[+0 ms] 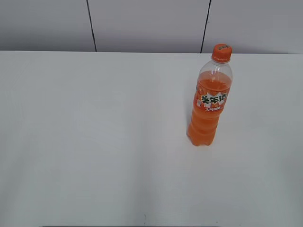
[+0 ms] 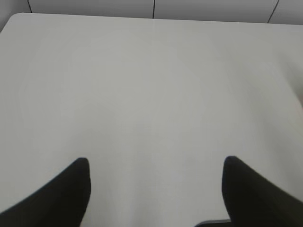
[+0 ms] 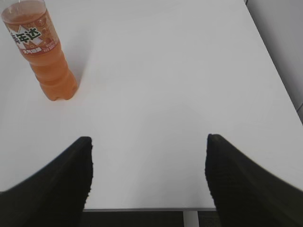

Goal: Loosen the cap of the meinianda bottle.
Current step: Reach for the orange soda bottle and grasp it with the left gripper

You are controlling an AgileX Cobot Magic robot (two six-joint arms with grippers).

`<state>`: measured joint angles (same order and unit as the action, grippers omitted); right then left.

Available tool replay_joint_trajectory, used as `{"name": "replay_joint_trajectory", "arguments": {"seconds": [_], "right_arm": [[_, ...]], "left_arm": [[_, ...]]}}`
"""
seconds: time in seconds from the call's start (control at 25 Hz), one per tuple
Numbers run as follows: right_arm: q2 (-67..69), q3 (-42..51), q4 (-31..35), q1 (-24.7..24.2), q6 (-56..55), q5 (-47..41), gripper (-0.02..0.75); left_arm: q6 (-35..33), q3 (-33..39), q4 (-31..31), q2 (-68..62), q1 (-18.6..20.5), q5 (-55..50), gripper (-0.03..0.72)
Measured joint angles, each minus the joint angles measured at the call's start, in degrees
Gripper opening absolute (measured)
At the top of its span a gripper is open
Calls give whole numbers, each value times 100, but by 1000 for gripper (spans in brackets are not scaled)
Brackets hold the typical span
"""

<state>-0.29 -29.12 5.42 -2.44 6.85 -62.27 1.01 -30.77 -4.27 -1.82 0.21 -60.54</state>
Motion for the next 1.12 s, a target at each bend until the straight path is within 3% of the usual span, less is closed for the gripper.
{"name": "replay_joint_trajectory", "arguments": {"seconds": [0.44, 1.12], "right_arm": [[0, 0, 0, 0, 0, 0, 555], [0, 0, -31, 0, 0, 0, 555]], "left_arm": [[-190, 61, 27, -223, 0, 2082, 524], [-190, 138, 44, -3174, 0, 4961, 489]]}}
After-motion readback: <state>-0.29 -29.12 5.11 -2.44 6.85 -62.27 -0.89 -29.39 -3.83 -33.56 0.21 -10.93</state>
